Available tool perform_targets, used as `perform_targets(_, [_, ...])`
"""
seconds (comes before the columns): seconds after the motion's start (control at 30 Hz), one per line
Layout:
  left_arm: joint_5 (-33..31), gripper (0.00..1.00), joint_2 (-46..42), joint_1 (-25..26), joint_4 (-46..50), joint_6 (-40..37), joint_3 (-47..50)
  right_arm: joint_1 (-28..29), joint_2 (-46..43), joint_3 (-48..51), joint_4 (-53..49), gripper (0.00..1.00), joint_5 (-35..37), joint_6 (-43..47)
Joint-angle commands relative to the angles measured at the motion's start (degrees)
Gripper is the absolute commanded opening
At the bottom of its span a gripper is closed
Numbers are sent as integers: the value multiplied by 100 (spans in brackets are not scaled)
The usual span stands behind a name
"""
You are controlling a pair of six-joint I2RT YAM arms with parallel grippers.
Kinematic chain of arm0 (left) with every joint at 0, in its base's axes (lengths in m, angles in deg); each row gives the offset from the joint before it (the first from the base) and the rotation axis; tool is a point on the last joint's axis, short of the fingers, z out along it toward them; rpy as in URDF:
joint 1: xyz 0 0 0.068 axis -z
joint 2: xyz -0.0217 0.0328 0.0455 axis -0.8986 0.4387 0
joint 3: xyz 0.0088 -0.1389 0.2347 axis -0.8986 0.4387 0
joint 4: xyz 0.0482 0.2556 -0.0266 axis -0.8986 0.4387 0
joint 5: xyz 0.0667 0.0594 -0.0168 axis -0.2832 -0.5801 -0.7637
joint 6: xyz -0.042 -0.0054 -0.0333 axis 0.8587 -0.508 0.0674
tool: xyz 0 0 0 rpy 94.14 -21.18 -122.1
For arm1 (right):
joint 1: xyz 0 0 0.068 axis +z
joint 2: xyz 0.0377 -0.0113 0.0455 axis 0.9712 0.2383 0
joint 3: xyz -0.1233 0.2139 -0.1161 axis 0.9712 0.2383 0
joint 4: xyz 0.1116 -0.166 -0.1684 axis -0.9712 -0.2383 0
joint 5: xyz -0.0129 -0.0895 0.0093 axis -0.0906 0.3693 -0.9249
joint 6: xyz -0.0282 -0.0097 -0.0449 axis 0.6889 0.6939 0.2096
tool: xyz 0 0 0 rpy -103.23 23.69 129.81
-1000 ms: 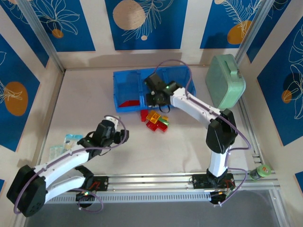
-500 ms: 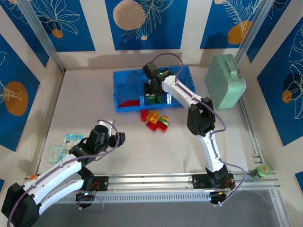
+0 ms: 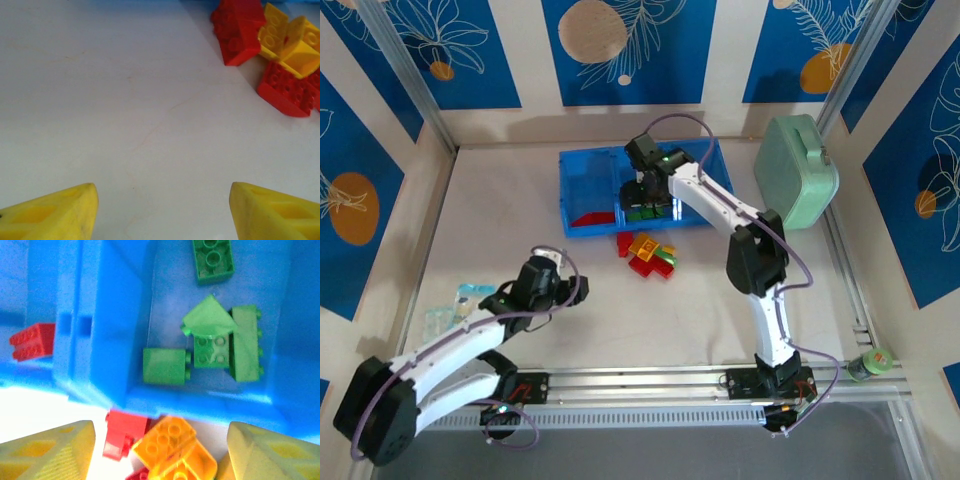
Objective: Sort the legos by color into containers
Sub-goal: Rotate the container at the top-center of the table.
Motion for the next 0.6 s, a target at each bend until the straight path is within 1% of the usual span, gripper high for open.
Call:
perform_targets(0.0, [495, 69, 498, -353, -646, 108, -362, 59, -1037, 622, 425, 71, 76, -71])
perform_targets(0.13, [728, 68, 1303, -829, -938, 64, -762, 68, -1905, 1625, 814, 71, 62, -199])
perform_targets(0.33, [1177, 67, 2354, -1342, -1567, 163, -1214, 111, -2914, 3076, 1315, 71, 2, -484])
perform_targets(0.43, [1381, 65, 2860, -1635, -1777, 210, -1497, 112, -3213, 3576, 1412, 71, 35, -589])
perform_targets(0.57, [1625, 64, 3494, -1820, -1830, 191, -2058, 94, -3462, 3986, 1474, 71, 29, -687])
